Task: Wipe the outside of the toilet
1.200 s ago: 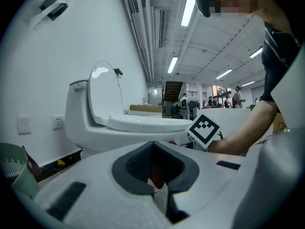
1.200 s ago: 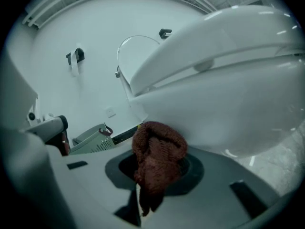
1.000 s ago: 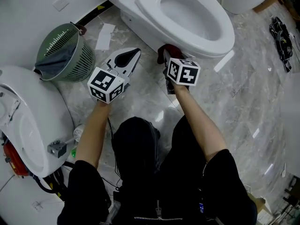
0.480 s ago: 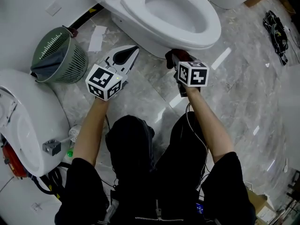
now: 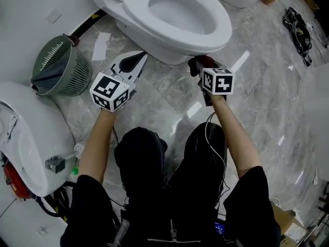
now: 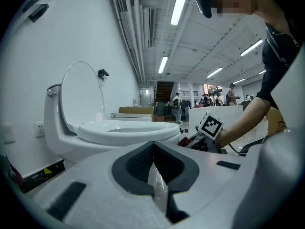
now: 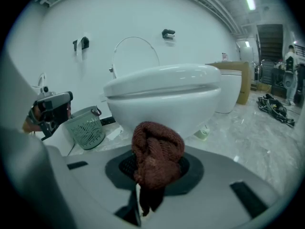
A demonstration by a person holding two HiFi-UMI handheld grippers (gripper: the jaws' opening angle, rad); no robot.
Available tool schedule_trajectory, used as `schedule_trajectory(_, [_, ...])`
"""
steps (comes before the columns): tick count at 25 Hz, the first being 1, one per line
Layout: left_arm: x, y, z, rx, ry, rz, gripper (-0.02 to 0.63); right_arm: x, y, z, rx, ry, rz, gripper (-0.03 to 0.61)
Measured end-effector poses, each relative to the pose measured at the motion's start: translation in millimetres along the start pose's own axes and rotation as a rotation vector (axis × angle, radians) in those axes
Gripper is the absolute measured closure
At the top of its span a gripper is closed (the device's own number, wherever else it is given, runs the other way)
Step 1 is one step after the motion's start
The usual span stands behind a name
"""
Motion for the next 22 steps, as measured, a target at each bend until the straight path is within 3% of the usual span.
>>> schedule_trajectory(5, [0.1,2.0,0.3,-0.004,-0.003,0.004,0.611,16.3,-4.0,-27.0,-0.06,-0.052,-0.033,0.495])
schedule_trajectory(11, [6.5,8.8,14.7,0.006,0.011,0.006,0.611,35.7,0.1,-39.7,-0.041,-0.069,-0.071,0.494])
schedule_trajectory(17, [22.2,36.2,21.6,0.044,0.016,0.058,0.611,54.1,13.8,-18.3,-0.048,-0.038,-0.046,0.492])
schedule_trajectory(22, [38.7,97.5,24.7,0.109,0.008,0.109,0.609,89.1,58.8,29.8,-0.092,-0.004,-0.033,0.488])
Point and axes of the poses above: the fingertips, and each gripper's own axes: x backward along the fingers, z to its left, y out of its top, the point moved 9 cm from there along x, backward along the fingers, and after that the axes turned 12 degrees about y, right-handed, at the moved point
